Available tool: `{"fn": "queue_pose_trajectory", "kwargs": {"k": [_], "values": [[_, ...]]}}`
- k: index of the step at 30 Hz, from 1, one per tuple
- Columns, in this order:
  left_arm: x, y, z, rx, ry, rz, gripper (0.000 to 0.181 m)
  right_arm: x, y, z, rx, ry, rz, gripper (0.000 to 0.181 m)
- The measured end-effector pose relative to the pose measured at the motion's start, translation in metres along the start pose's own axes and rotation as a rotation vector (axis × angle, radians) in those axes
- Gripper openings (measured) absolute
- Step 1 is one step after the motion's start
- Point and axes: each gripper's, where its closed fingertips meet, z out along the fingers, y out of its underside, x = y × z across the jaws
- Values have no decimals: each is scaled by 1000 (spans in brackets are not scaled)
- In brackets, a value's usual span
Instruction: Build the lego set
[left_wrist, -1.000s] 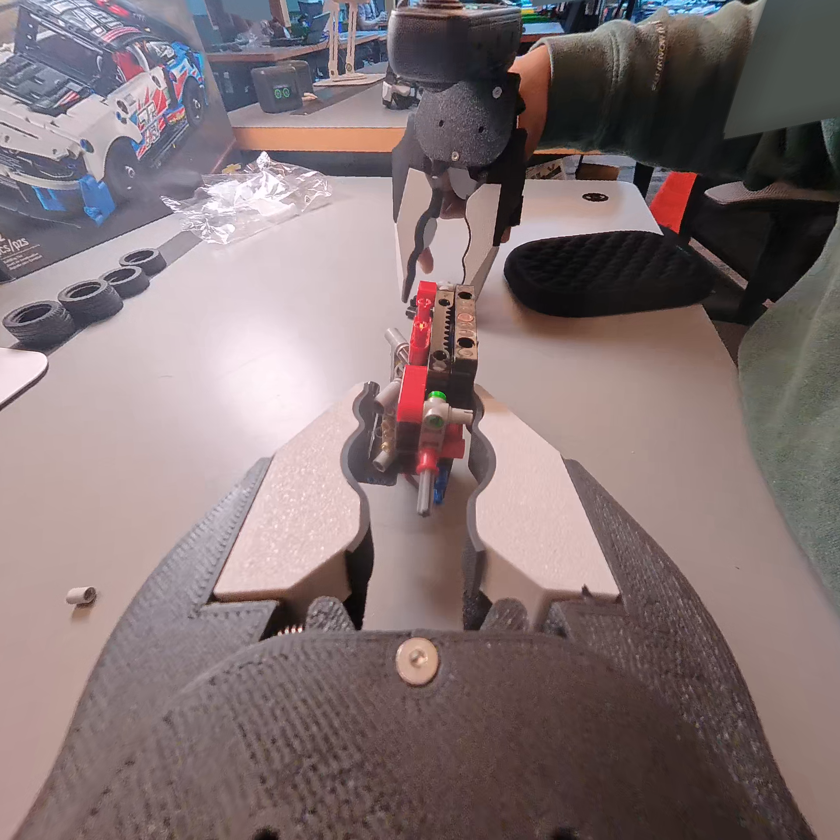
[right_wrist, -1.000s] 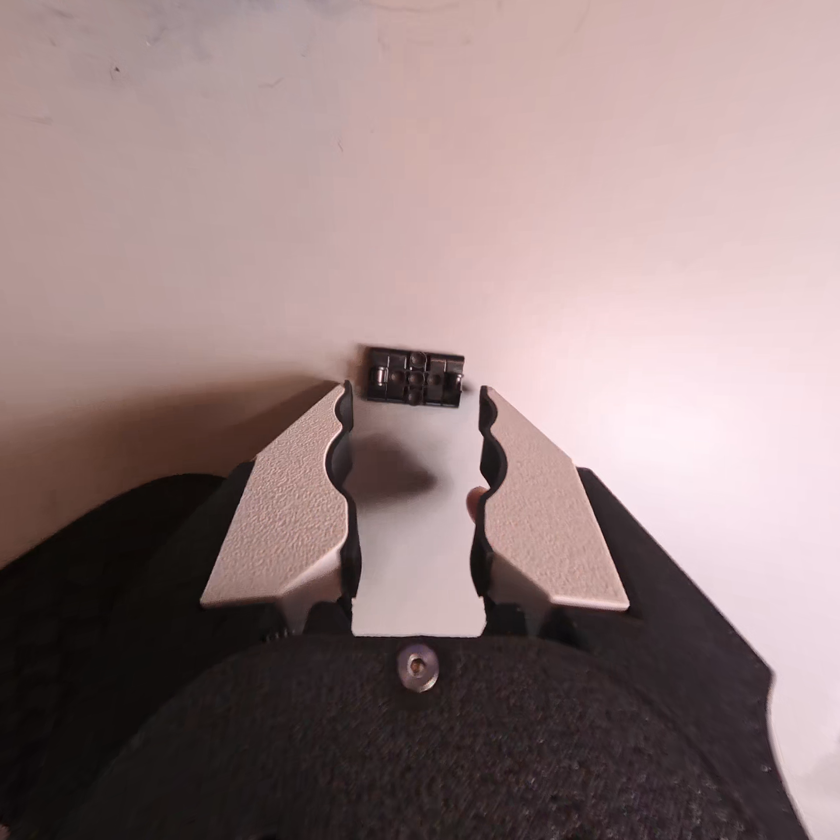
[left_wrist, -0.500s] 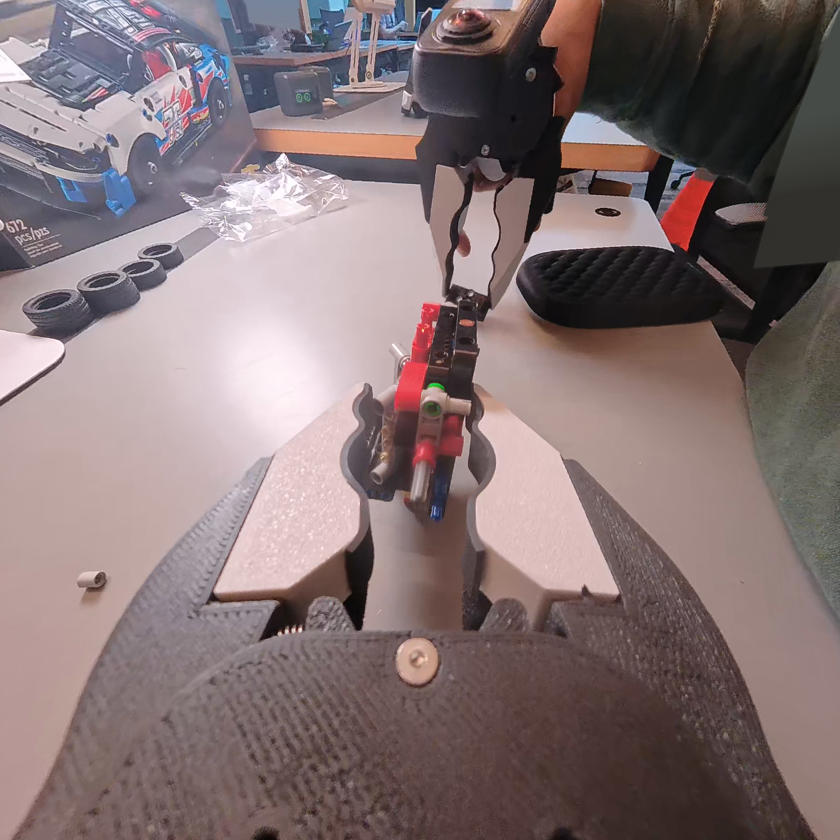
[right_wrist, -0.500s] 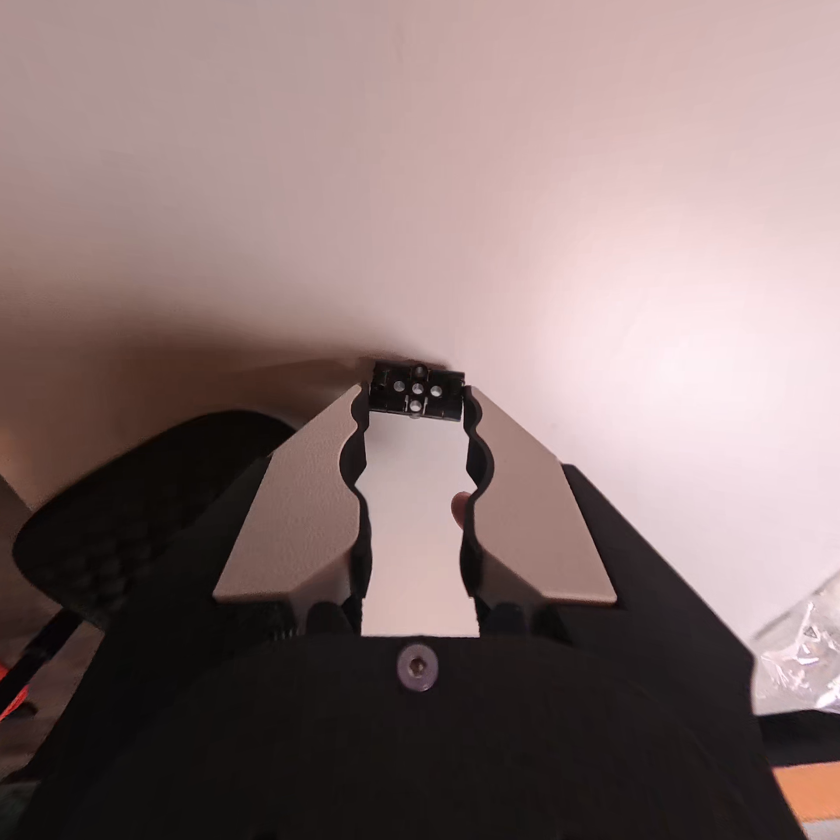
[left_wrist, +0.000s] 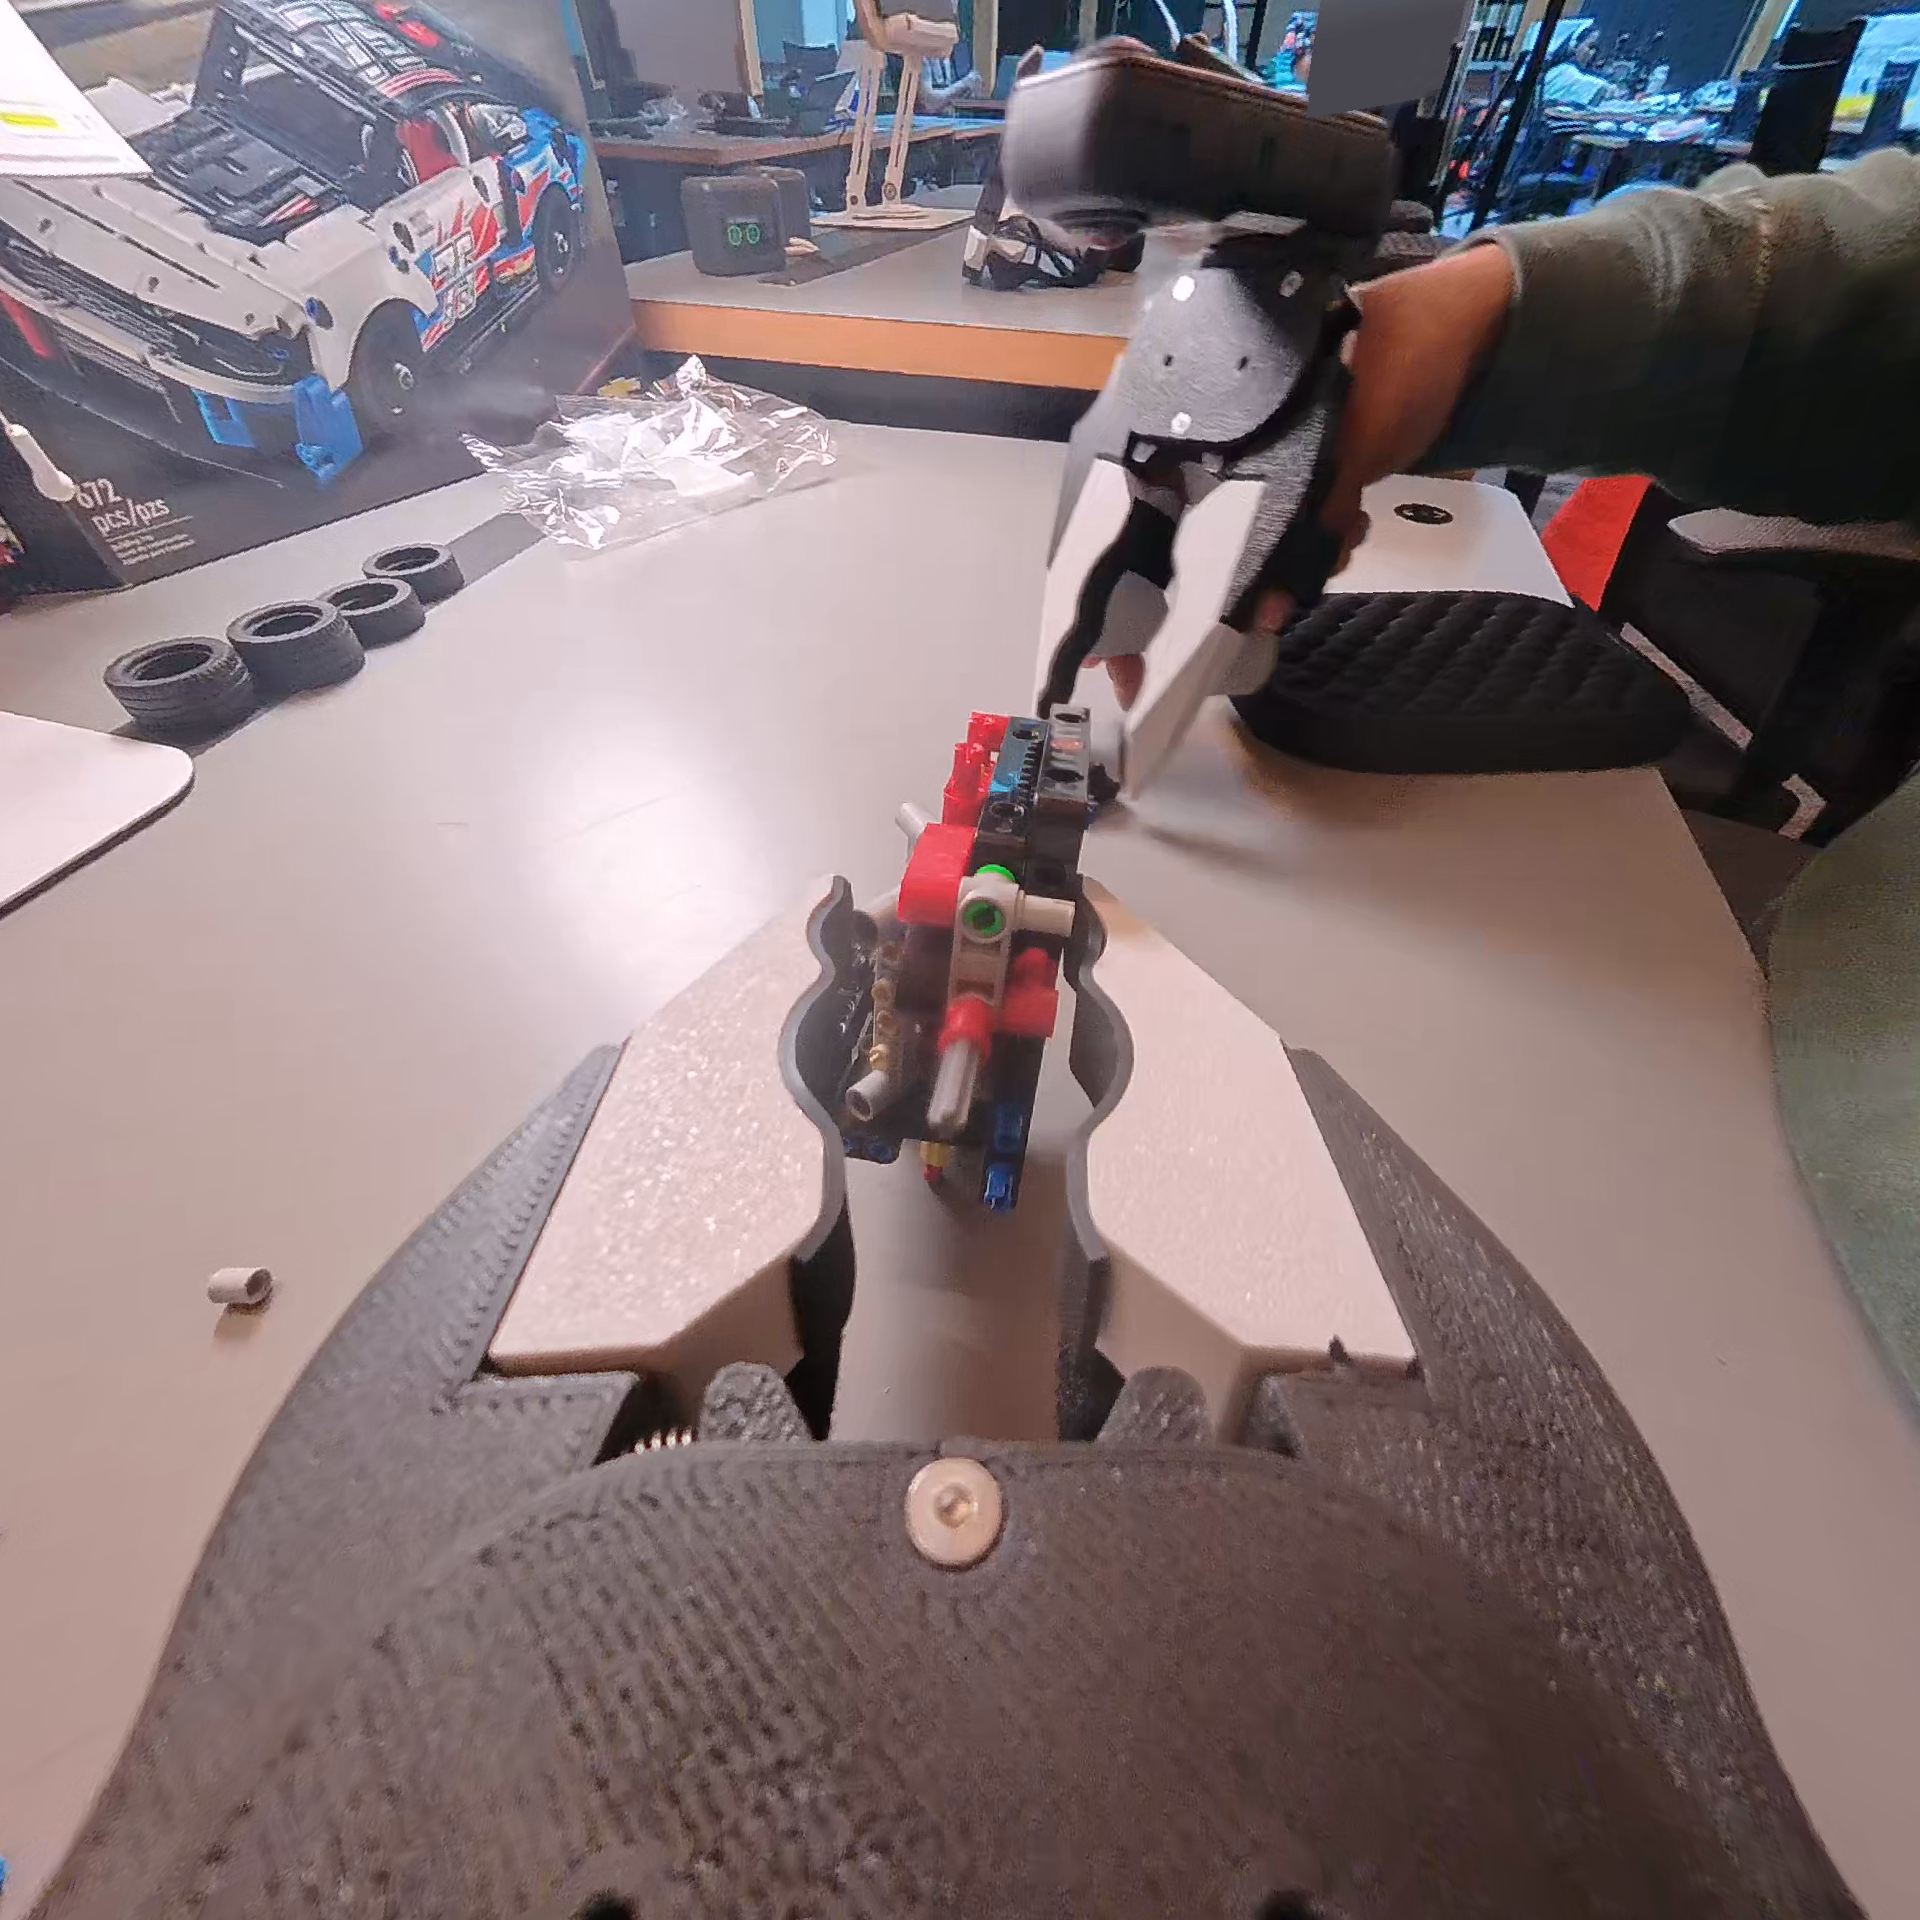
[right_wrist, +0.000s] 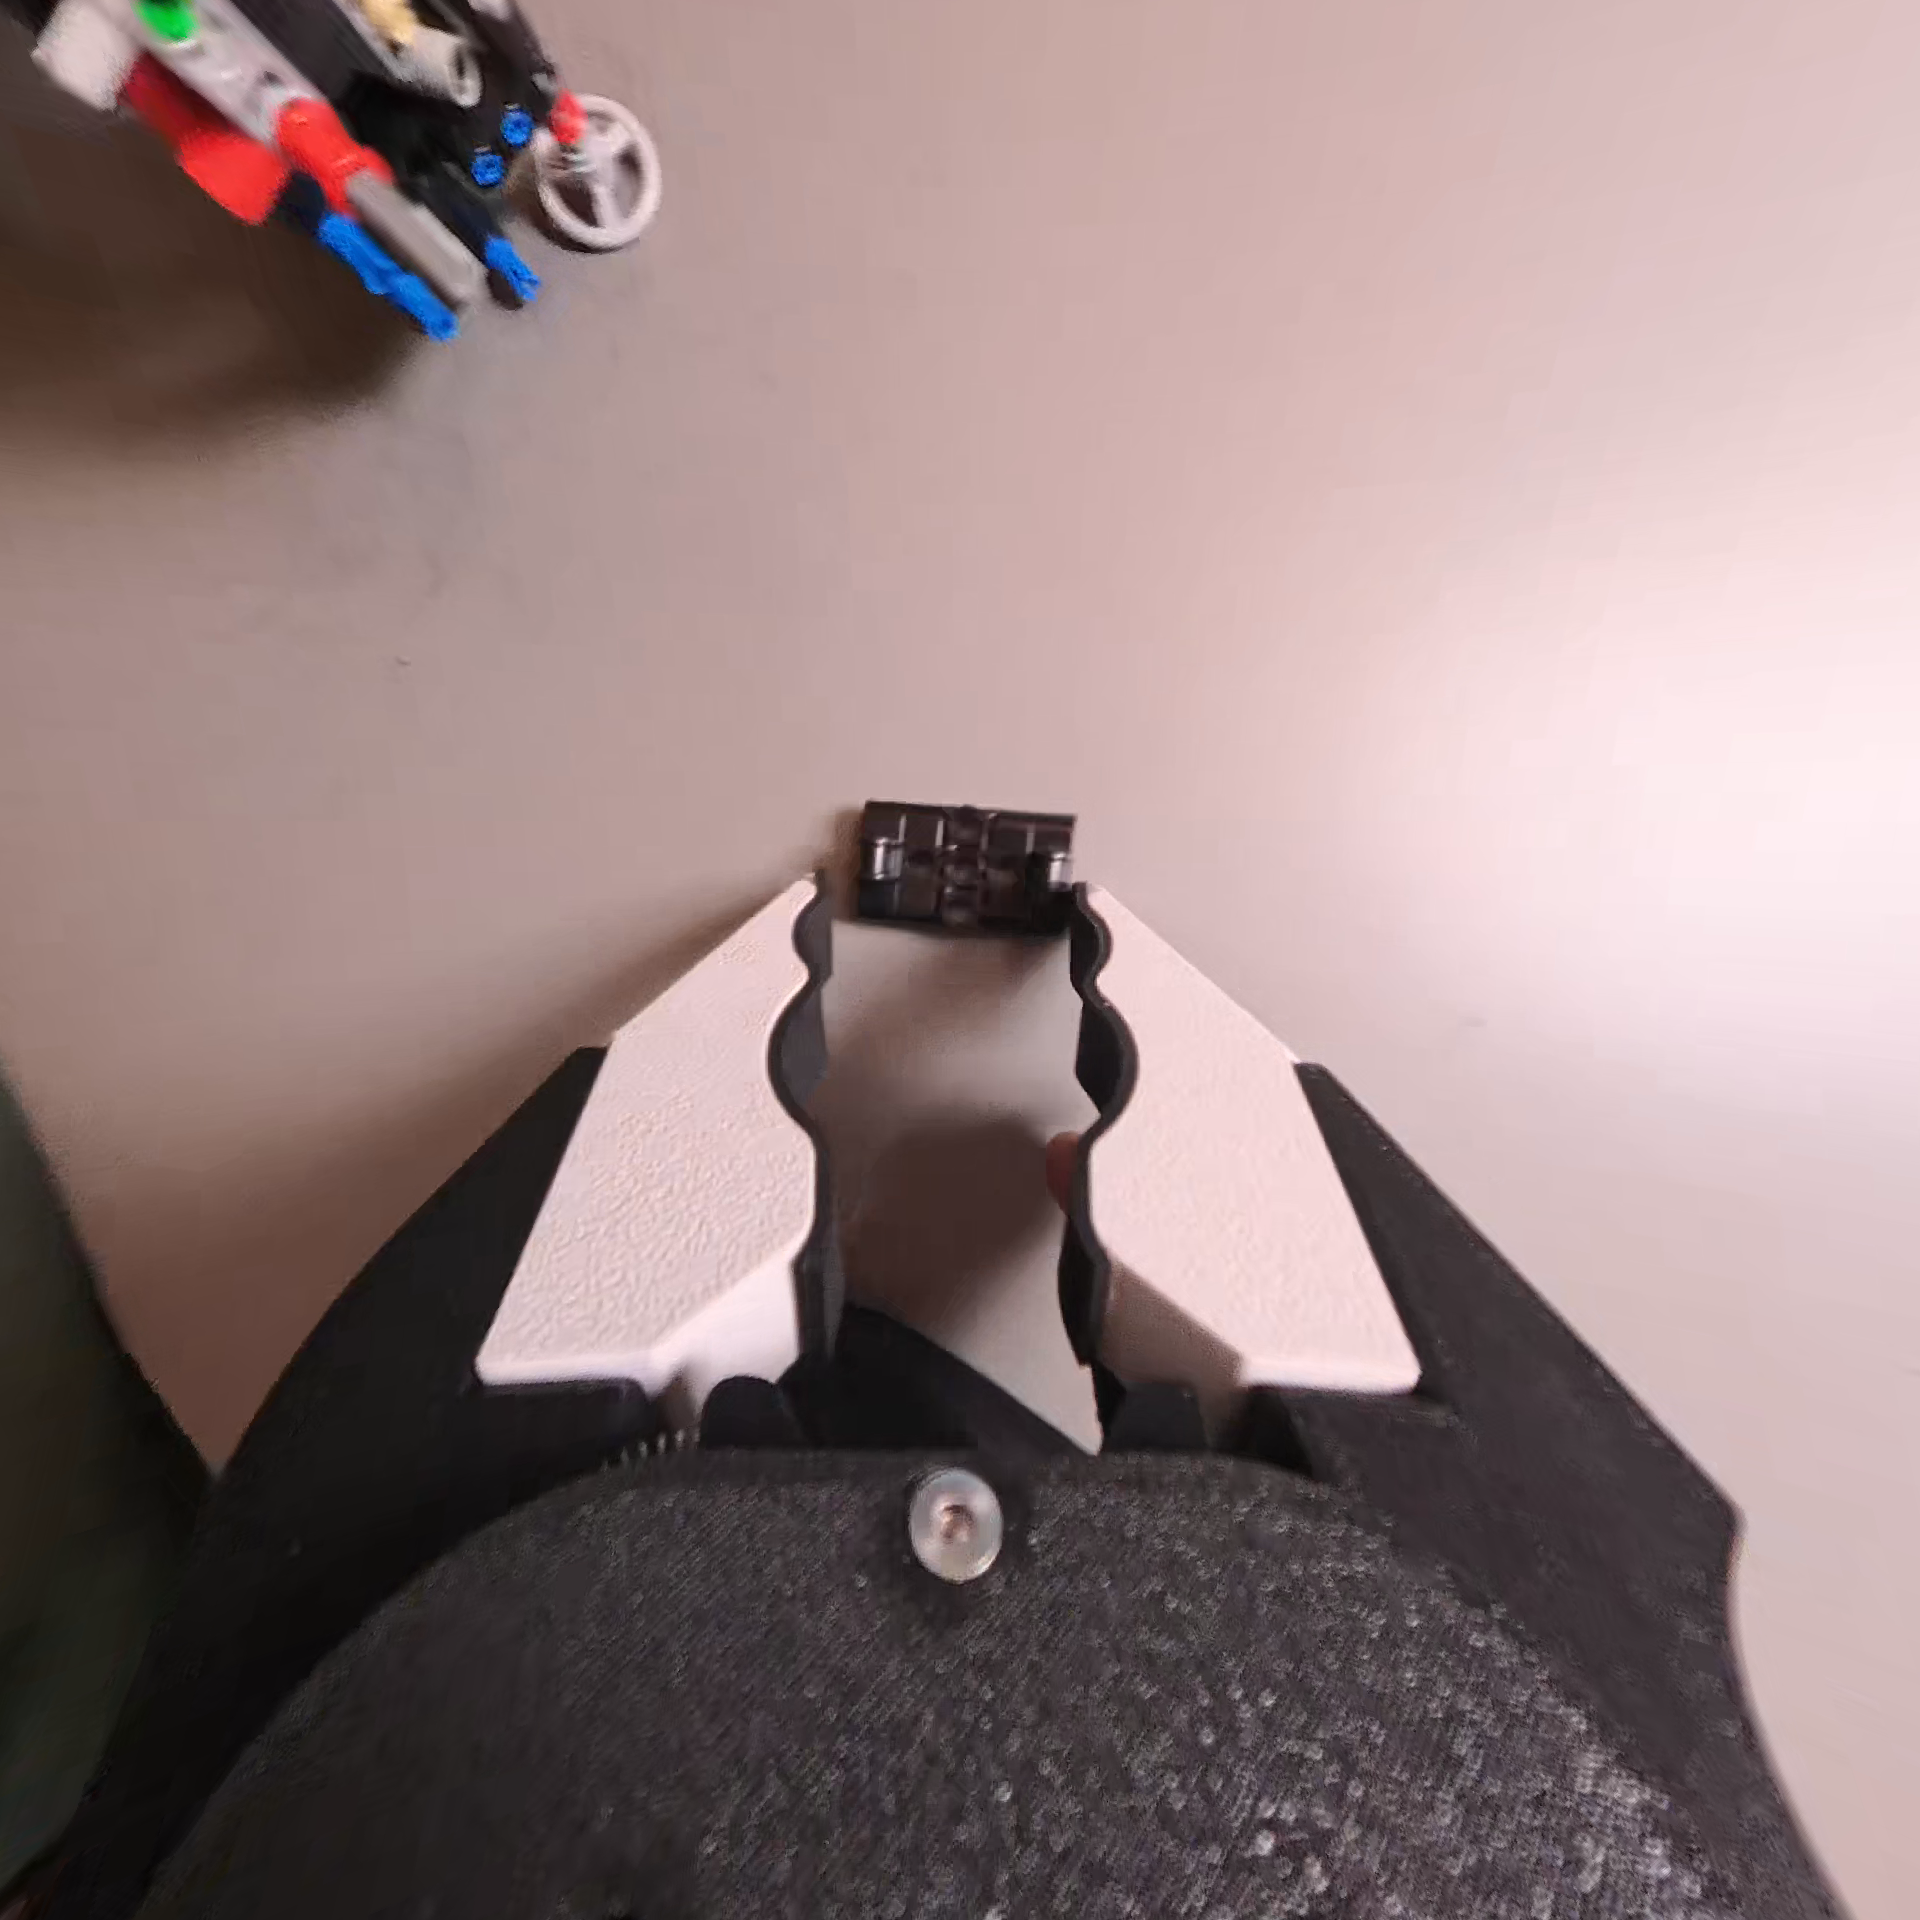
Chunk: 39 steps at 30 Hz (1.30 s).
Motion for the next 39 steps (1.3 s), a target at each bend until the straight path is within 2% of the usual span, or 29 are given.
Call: {"fn": "queue_pose_trajectory", "kwargs": {"k": [3, 7, 9, 14, 20, 24, 27, 30, 34, 39], "values": [[0, 0, 0, 4, -1, -2, 38, -21, 3, -7, 9, -20, -78, 57], [-1, 0, 0, 8, 1, -2, 39, -21, -9, -24, 30, -14, -413, 49], [-1, 0, 0, 9, -2, 1, 38, -18, -9, -21, -19, -38, -554, 48], [-2, 0, -1, 16, -11, 16, 38, -10, -4, -2, -140, -108, -718, 38], [-1, 0, -3, 32, 5, 18, 38, -17, -2, 7, -143, -155, -751, 24], [-1, 0, -4, 39, 15, 18, 38, -22, -4, 8, -108, -164, -713, 23], [-1, 0, -4, 41, 20, 23, 38, -36, -29, 1, 27, -185, -661, 23], [1, 1, -5, 45, 26, 40, 39, -65, -58, -10, 189, -236, -619, 23], [3, 1, -5, 44, 29, 51, 39, -92, -76, 1, 298, -229, -636, 23], [6, 2, -10, 28, 57, 58, 40, -99, -88, 6, 391, -232, -659, 23]]}}
